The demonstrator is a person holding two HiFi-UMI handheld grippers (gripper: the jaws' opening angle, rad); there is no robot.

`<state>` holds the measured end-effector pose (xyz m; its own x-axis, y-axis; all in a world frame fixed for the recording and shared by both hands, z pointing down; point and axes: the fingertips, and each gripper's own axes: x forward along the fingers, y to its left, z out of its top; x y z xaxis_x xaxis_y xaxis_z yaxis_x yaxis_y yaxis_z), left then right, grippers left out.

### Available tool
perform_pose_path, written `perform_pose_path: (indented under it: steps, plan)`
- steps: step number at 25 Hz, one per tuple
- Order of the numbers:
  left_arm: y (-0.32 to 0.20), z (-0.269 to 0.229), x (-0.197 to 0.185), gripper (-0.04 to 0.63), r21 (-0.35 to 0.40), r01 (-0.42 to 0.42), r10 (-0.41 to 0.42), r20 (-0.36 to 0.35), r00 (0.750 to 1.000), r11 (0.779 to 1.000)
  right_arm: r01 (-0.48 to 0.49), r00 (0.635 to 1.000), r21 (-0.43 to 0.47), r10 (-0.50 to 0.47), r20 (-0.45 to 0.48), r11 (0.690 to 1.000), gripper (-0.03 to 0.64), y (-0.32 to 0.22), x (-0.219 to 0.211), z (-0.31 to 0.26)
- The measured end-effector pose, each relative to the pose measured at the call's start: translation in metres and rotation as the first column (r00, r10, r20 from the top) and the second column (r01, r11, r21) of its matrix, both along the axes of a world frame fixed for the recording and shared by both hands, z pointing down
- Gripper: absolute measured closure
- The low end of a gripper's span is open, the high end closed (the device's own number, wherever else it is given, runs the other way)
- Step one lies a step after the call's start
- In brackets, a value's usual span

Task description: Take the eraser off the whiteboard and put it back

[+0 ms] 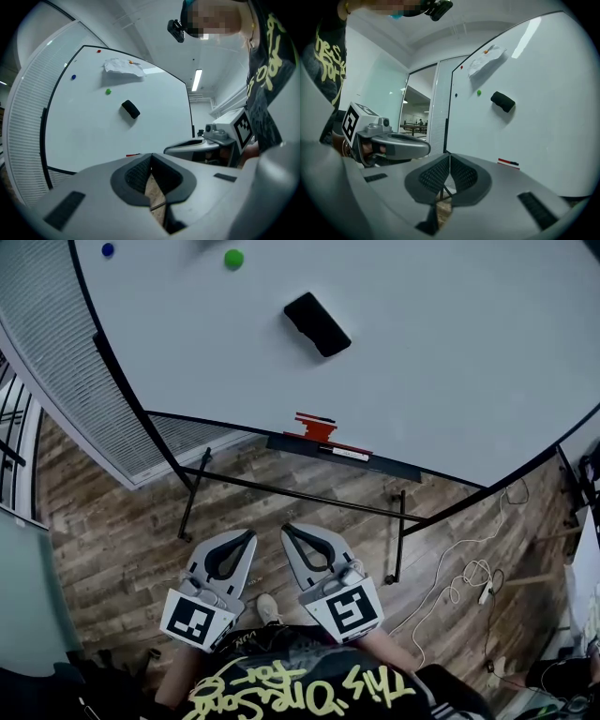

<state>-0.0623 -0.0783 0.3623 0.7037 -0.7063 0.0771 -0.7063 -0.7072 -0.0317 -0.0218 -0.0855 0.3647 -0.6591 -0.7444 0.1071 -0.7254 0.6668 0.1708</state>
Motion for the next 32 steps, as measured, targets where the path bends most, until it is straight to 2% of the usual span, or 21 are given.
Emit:
perform_pose_path:
  steps: [10, 16, 22, 26, 28, 32]
  plan:
    - [-0.031, 0.002, -0.011, 0.588, 0.03, -0.041, 0.04, 0.028, 0.999, 0.999, -0.033, 0.999, 0.017, 0.033, -0.023, 0.999, 0.606, -0.027, -0.011, 0.001]
    - [-0.041, 0.006, -0.013, 0.588, 0.006, -0.025, 0.025, 0.025, 0.999, 1.0, -0.043, 0.998, -0.017, 0.042, -0.038, 0.999, 0.606, -0.036, -0.009, 0.013]
    - [-0.053, 0.005, -0.011, 0.588, 0.024, -0.011, 0.011, 0.018, 1.0, 1.0, -0.022, 0.998, -0.002, 0.022, -0.054, 1.0, 0.606, -0.054, -0.008, 0.007]
    - [-0.062, -0.006, -0.008, 0.588, 0.017, 0.015, -0.014, -0.038, 0.999, 1.0, -0.016, 0.996, 0.012, 0.017, -0.09, 1.0, 0.606, -0.064, -0.006, 0.001]
    - [-0.066, -0.003, -0.009, 0.588, 0.031, 0.014, -0.014, -0.007, 1.0, 0.999, -0.02, 0.995, 0.021, 0.022, -0.101, 1.0, 0.606, -0.067, -0.003, -0.001]
    - [-0.067, 0.0, -0.007, 0.588, 0.039, 0.008, -0.008, -0.008, 1.0, 0.999, -0.054, 0.99, 0.045, 0.059, -0.124, 0.998, 0.606, -0.073, 0.007, -0.007]
